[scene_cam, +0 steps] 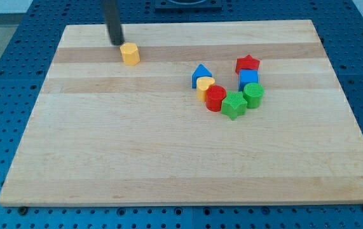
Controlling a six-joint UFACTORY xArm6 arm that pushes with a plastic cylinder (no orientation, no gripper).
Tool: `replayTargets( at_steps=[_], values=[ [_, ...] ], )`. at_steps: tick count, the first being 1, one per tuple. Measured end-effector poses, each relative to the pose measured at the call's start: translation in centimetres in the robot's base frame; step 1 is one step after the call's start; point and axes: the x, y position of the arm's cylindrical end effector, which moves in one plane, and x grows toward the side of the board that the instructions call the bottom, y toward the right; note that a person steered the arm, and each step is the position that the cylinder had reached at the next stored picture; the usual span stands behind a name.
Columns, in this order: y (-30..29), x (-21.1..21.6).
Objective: Push yellow hexagon into blue triangle
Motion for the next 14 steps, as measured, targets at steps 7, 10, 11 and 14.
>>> replayTargets(
  at_steps=[7,10,11,14],
  values=[
    [0.6,3.8],
    [0.7,0.6],
    [0.8,1.0],
    [9.0,2.7]
  ],
)
